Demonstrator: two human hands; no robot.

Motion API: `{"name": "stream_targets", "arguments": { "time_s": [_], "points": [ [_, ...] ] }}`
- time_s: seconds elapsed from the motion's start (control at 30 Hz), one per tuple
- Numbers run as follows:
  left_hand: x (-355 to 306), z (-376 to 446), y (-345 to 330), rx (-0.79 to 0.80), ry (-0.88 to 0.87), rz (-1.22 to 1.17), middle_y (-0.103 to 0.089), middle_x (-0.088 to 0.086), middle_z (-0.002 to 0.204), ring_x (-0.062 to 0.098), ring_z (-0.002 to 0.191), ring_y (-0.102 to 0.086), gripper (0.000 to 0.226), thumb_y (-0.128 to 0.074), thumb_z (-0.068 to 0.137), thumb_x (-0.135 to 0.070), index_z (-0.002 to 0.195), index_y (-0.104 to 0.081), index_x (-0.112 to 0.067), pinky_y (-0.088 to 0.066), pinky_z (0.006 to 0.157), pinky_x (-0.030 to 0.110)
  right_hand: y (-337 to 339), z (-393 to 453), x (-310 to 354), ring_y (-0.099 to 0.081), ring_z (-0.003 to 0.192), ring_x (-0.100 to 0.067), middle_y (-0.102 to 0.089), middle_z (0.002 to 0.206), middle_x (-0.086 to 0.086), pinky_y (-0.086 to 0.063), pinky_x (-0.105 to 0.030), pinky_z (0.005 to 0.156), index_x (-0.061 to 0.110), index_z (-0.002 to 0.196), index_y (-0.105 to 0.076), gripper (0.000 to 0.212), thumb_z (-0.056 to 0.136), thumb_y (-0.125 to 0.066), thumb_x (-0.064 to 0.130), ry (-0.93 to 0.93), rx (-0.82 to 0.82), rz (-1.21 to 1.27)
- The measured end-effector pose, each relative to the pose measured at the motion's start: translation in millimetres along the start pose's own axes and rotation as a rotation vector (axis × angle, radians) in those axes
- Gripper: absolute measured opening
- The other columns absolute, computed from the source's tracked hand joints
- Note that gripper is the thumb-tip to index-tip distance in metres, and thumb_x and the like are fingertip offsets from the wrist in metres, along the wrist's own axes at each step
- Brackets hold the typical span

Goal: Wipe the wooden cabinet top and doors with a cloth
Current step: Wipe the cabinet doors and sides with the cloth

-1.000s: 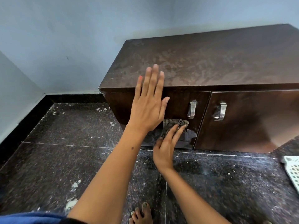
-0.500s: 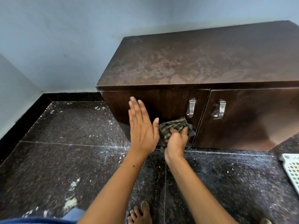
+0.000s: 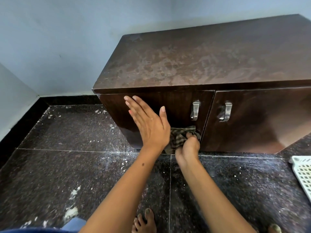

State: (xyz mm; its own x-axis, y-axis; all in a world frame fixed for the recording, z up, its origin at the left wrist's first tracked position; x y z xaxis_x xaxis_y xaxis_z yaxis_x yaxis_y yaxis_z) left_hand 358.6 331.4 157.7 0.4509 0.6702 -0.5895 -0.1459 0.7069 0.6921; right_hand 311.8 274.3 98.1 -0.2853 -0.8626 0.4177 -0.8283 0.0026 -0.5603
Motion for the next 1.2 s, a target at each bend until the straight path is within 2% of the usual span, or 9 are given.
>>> {"name": "stream_targets", "arguments": {
  "time_s": [0.1,0.17,0.33,0.47,0.53,0.6,0.73,0.87,1.2],
  "points": [
    [18.6,-0.3,5.1,-0.032,-0.16,0.177,0.016,0.032,0.148,0.04,0.142,0.014,0.077,-0.036,0.099,-0.037,0.141,0.01,0.009,0.006,0.118,0.046,2.9,4.4,14.3,-0.058,0.087,-0.027,-0.057,0.116,-0.017,-0.043,-0.044,0.101,0.002,0.109,-0.055,0.027,0.099,-0.03,0.006,-0.07,-0.067,0.035],
    [31.7,-0.9,7.9,-0.05,-0.351,0.317,0.006,0.03,0.15,0.038,0.143,0.007,0.073,-0.035,0.098,-0.037,0.144,0.0,0.008,0.0,0.119,0.046,4.3,4.7,19.3,-0.054,0.075,-0.022,-0.059,0.097,-0.013,-0.042,-0.042,0.104,0.005,0.088,-0.053,0.026,0.099,-0.03,0.005,-0.086,-0.073,0.072],
    [44.0,2.2,0.3,0.031,-0.914,0.561,-0.004,0.012,0.155,0.024,0.146,0.005,0.065,-0.032,0.098,-0.035,0.149,-0.007,-0.002,-0.004,0.12,0.039,1.4,-3.0,16.7,-0.058,0.082,-0.024,-0.057,0.12,-0.021,-0.046,-0.044,0.098,0.0,0.127,-0.049,0.032,0.098,-0.035,0.003,-0.035,0.009,0.097],
    [51.3,36.7,12.8,0.023,-1.181,0.682,-0.005,0.007,0.156,0.021,0.145,-0.01,0.063,-0.029,0.098,-0.031,0.15,-0.007,-0.004,-0.006,0.119,0.037,3.6,1.6,17.5,-0.057,0.079,-0.025,-0.057,0.11,-0.019,-0.045,-0.046,0.096,0.0,0.132,-0.046,0.036,0.098,-0.033,0.001,-0.022,-0.016,0.086],
    [54.6,49.5,20.4,0.023,-1.284,0.73,-0.003,0.005,0.157,0.019,0.145,-0.009,0.061,-0.027,0.099,-0.029,0.15,-0.005,-0.005,-0.005,0.119,0.036,5.9,2.8,19.4,-0.059,0.093,-0.03,-0.057,0.114,-0.019,-0.043,-0.048,0.1,0.001,0.133,-0.045,0.037,0.099,-0.031,0.001,-0.039,-0.027,0.081],
    [53.0,53.1,22.1,0.015,-1.315,0.747,0.003,0.005,0.158,0.02,0.146,-0.001,0.06,-0.025,0.1,-0.029,0.15,-0.003,-0.005,-0.002,0.12,0.036,7.5,0.6,20.2,-0.055,0.112,-0.035,-0.055,0.125,-0.021,-0.045,-0.049,0.097,0.001,0.132,-0.046,0.037,0.099,-0.031,0.0,-0.046,-0.023,0.086],
    [44.3,50.2,17.4,-0.04,-1.256,0.746,0.015,0.011,0.158,0.022,0.146,0.011,0.062,-0.025,0.101,-0.032,0.151,0.0,-0.004,0.001,0.12,0.037,6.3,-3.6,13.3,-0.058,0.108,-0.033,-0.057,0.123,-0.02,-0.052,-0.045,0.078,0.004,0.128,-0.05,0.035,0.097,-0.034,-0.001,-0.02,-0.013,0.075],
    [44.0,52.0,20.6,-0.053,-1.247,0.768,0.024,0.009,0.155,0.021,0.144,0.018,0.061,-0.024,0.102,-0.029,0.15,0.003,-0.005,0.003,0.119,0.035,10.7,5.6,17.4,-0.058,0.105,-0.033,-0.055,0.124,-0.021,-0.044,-0.05,0.1,0.001,0.127,-0.05,0.035,0.097,-0.032,-0.002,-0.03,-0.07,0.047],
    [47.1,61.4,22.2,-0.076,-1.299,0.761,0.021,0.007,0.156,0.018,0.145,0.016,0.064,-0.032,0.1,-0.024,0.151,0.002,-0.008,0.004,0.119,0.033,-10.1,-3.3,0.4,-0.054,0.114,-0.038,-0.055,0.126,-0.021,-0.042,-0.053,0.101,0.003,0.134,-0.045,0.041,0.095,-0.034,-0.005,0.006,-0.077,0.008]
  ]
}}
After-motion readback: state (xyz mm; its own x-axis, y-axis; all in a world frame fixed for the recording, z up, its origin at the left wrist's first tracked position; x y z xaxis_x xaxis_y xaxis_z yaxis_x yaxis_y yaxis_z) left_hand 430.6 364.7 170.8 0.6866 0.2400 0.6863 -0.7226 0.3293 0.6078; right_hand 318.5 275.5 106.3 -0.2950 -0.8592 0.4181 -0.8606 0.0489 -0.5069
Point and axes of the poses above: each hand's wrist, its own z-axis towards the middle knuckle, its own y-axis out of the back of the hand, x = y × z, the point moved 1 cm from there along z, towards the middle knuckle
